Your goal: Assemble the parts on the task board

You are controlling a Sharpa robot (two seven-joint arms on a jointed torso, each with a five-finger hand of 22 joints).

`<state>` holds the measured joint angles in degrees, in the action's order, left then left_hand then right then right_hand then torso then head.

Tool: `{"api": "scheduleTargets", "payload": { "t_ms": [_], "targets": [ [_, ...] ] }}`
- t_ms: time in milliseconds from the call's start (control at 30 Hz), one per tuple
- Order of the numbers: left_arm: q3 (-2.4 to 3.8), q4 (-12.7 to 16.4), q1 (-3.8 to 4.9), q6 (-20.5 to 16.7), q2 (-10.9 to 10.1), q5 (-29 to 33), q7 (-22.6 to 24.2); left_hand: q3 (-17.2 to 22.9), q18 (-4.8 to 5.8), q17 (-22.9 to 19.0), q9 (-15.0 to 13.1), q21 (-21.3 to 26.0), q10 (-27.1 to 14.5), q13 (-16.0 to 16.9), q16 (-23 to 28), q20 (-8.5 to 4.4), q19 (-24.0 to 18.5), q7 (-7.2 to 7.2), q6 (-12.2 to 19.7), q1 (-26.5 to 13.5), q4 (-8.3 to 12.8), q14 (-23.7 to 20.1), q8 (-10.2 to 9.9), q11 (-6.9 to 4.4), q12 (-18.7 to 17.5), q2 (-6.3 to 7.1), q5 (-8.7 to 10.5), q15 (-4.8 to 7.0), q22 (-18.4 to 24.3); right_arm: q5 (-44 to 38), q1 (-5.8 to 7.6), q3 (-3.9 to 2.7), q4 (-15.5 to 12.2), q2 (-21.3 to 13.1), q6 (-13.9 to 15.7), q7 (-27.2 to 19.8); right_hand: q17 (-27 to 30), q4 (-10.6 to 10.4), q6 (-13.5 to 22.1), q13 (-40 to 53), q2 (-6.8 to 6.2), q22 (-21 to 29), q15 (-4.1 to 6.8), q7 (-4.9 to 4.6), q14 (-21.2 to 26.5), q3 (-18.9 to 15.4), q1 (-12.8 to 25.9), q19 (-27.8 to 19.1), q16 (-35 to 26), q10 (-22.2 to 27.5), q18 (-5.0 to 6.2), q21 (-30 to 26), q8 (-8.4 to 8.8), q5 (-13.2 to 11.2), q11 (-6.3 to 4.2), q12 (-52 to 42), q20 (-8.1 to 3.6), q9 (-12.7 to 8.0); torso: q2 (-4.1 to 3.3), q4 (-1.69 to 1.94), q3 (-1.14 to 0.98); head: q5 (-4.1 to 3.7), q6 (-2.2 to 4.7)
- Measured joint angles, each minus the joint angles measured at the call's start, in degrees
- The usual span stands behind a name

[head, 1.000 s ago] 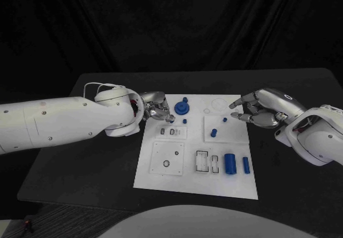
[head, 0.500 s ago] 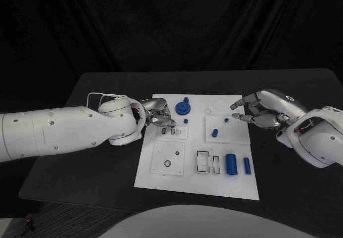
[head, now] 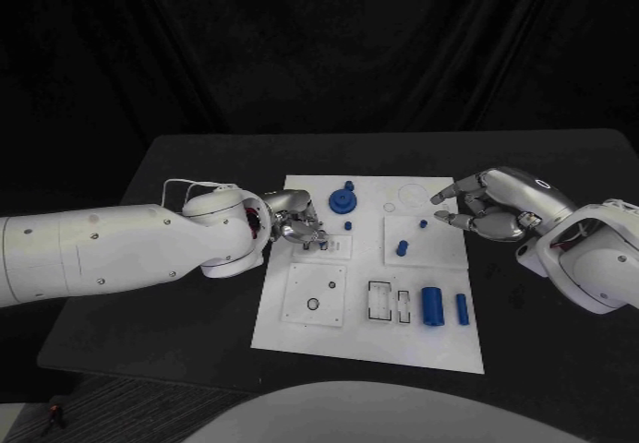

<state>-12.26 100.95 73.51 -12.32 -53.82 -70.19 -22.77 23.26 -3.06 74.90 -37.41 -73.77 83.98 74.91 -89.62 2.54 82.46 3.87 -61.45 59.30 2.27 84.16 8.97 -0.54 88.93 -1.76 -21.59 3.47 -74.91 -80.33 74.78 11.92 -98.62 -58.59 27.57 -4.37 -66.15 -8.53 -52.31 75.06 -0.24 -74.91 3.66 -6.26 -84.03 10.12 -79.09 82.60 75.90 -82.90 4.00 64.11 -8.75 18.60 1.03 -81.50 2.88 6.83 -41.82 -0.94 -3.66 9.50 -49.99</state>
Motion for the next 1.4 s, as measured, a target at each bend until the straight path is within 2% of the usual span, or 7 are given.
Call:
{"api": "scheduleTargets", "payload": {
  "t_ms": [233,567,1400],
  "targets": [
    [0.0,-0.01,-0.29,0.41,-0.17,0.07,-0.06,0.0,0.0,0.0,-0.08,0.0,0.0,0.0,0.0,0.0,0.0,0.0,0.0,0.0,0.0,-0.21,0.0,0.0,0.0,0.0,0.0,0.21,0.0,0.0,-0.01,0.0,0.1,0.04,-0.04,0.01,0.0,0.16,0.0,0.0,0.0,0.0,0.0,0.0,0.0,0.17,0.0,0.0,0.0,0.0,0.0,0.0,0.0,0.39,0.0,-0.01,0.0,-0.06,0.01,0.0,0.0,0.16,0.0],
    [0.04,-0.88,-0.83,0.78,0.59,0.27,0.09,0.16,0.0,0.0,-0.23,0.0,0.0,0.0,0.0,0.0,0.0,-0.02,-0.03,-0.15,-0.16,-0.22,0.0,0.0,0.0,0.15,0.0,0.21,0.0,0.0,-0.06,0.0,0.37,-0.01,-0.08,0.02,0.0,0.32,0.0,-0.01,0.0,0.0,0.0,0.0,0.0,0.32,0.0,0.0,0.0,0.0,0.0,0.0,0.0,0.66,0.0,0.12,0.0,-0.05,0.01,0.0,0.01,-0.07,0.0],
    [0.07,-1.4,-1.06,0.35,0.72,0.63,1.07,0.23,0.0,0.0,-0.37,0.0,0.0,0.0,0.0,0.0,-0.01,-0.6,-0.18,-0.11,-0.56,-0.21,0.23,0.0,0.0,0.14,-0.22,0.2,0.0,0.0,-0.34,0.0,0.74,0.04,-0.42,0.08,0.13,0.87,0.0,-0.01,-0.22,-0.03,0.0,0.0,0.0,1.2,-0.24,0.0,0.0,-0.01,0.01,0.0,0.22,1.56,0.0,0.22,0.0,-0.15,0.01,-0.02,0.02,0.19,0.0]
  ]
}}
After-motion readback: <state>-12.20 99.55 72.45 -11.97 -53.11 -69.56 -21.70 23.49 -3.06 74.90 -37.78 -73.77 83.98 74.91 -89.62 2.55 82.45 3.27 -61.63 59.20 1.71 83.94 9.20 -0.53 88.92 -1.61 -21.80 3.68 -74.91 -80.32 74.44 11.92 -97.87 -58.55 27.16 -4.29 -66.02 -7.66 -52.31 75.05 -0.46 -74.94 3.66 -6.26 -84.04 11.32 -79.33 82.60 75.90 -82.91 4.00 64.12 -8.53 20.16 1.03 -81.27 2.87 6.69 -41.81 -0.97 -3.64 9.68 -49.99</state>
